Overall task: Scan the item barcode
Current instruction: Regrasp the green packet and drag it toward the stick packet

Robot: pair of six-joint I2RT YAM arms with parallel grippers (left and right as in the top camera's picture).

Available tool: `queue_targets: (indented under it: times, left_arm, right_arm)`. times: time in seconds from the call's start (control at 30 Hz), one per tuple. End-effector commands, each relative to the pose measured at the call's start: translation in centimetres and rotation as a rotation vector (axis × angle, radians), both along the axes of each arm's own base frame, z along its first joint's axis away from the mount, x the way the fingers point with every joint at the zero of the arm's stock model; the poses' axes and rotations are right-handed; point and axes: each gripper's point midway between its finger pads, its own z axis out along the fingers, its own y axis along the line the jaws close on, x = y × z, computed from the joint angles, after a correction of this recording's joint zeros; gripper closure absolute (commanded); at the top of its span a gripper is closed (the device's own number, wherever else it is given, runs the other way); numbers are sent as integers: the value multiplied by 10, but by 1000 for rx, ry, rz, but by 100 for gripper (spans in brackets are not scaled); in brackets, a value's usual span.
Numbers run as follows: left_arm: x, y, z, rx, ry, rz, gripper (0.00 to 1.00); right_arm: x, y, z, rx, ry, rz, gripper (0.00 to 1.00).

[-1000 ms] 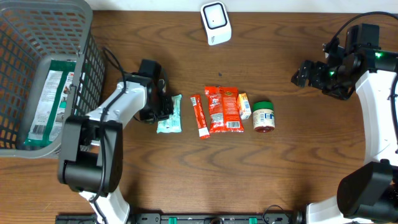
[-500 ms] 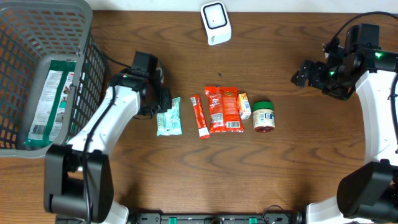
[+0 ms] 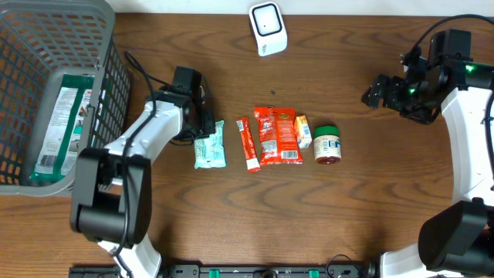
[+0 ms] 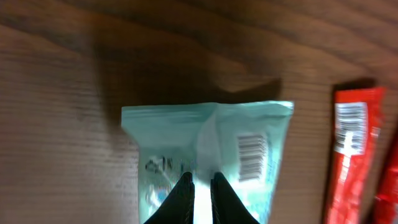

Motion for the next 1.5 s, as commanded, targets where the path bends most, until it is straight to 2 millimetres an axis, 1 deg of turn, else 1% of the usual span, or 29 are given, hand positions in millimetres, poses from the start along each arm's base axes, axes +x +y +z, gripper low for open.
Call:
queue_targets:
  times: [0.0,0.07,0.13,0.27,0.33,0.37,0.4,0.47,0.67,0.7,0.77,0.83,0.87,0.97,1.03,1.1,1.17,1.23,1.3,1.37,1.4,1.43,1.47]
  left_arm:
    - [-6,3,-17,21,43,5,88]
    - [-3,3,-16,26,31,7,87]
    - [3,3,-6,19,-2,9,87]
    - [15,-1,33,-4,-104,7,87]
    - [14,-5,50,-14,-141,-1,87]
    - [10,-7,59,-17,-148,-4,87]
    - [6,-8,62,-18,-141,-6,87]
    - [-7,-13,58,-10,-96,-20,87]
    - [-47,-27,22,25,44,-72,87]
    - [-54,-27,16,34,66,-68,87]
    - [-66,-20,4,79,99,-45,87]
    - [-73,-8,-9,139,106,-13,87]
    - [-75,-5,-15,150,100,-8,87]
    - [-76,-5,-28,134,73,-8,87]
    - [-83,-9,-32,108,96,-12,92]
    - [-89,-8,-28,112,124,-21,93]
    - [-88,-7,-18,121,120,-42,92]
    - [-76,-6,5,132,65,-38,90]
    - [-66,-8,25,115,0,-36,85]
    - [-58,-8,39,111,-62,-26,83]
    - [-55,-6,43,120,-82,-18,83]
    - [-53,-3,45,140,-96,-11,75]
    - [-51,2,45,165,-105,-4,70]
  right_arm:
    - [-1,-3,4,5,-11,-6,1]
    - [-1,-3,4,5,-11,-6,1]
    - [-1,-3,4,5,-11,-6,1]
    - [-1,-3,4,5,-11,-6,1]
    - [-1,-3,4,5,-11,-6,1]
    - [-1,-3,4,5,-11,-6,1]
    - [-1,-3,4,5,-11,-6,1]
    - [-1,-3,4,5,-11,-6,1]
    - [-1,-3,4,5,-11,-6,1]
    - [-1,-3,4,5,-11,-6,1]
    - [-1,-3,4,5,-11,-6,1]
    - [-1,-3,4,5,-11,-6,1]
    - [-1,-3,4,5,-11,-6,1]
    - [-1,-3,4,5,-11,-6,1]
    - [-1,-3,4,5,-11,-6,1]
    - [-1,-3,4,5,-11,-6,1]
    - [-1,-3,4,5,-11,-6,1]
    - [-1,-3,4,5,-11,-6,1]
    - [-1,-3,4,5,-11,-6,1]
    - [-1,-3,4,5,-11,-6,1]
    - [-1,-3,4,5,-11,-6,1]
    - [-1,-3,4,5,-11,-6,1]
    - [-1,-3,4,5,-11,-6,1]
